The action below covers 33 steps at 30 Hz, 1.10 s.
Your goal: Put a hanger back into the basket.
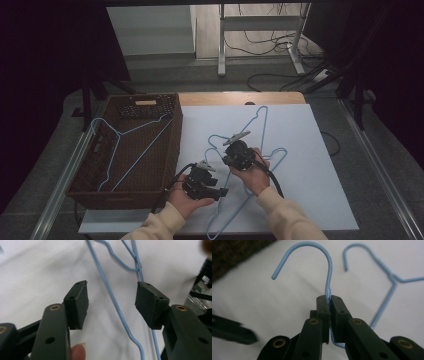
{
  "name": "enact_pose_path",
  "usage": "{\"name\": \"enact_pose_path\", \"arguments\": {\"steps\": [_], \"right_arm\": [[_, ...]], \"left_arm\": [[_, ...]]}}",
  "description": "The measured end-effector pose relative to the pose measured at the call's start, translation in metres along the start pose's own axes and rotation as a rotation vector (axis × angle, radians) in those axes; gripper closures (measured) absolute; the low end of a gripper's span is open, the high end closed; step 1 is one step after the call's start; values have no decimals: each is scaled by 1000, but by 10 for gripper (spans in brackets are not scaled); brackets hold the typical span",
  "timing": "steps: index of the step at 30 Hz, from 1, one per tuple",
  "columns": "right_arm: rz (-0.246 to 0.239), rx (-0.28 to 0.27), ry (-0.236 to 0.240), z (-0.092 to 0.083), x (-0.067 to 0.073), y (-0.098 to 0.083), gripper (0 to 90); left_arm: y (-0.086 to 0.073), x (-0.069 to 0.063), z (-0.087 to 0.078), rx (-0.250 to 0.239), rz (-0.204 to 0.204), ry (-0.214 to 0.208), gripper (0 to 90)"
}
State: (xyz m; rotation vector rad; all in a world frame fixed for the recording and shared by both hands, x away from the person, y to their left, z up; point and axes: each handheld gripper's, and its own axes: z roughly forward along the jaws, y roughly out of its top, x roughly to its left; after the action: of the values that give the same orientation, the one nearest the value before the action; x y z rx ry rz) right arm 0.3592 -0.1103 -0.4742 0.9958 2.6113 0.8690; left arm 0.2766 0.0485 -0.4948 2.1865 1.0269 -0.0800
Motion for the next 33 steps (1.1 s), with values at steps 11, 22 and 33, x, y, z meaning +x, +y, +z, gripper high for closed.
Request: {"name": "enact_pose_path", "arguments": {"steps": [11,22,33], "right_arm": [[79,-138,5,-40,-4,-2,856],[116,-278,64,-77,-19,-12,546],[166,-355,20,-119,-52,-51,488]], "left_arm": [[6,0,19,-27,-8,-19,824],[7,6,-5,-107,-36,-72,862],[15,2,-41,-203,-43,-115,860]]}}
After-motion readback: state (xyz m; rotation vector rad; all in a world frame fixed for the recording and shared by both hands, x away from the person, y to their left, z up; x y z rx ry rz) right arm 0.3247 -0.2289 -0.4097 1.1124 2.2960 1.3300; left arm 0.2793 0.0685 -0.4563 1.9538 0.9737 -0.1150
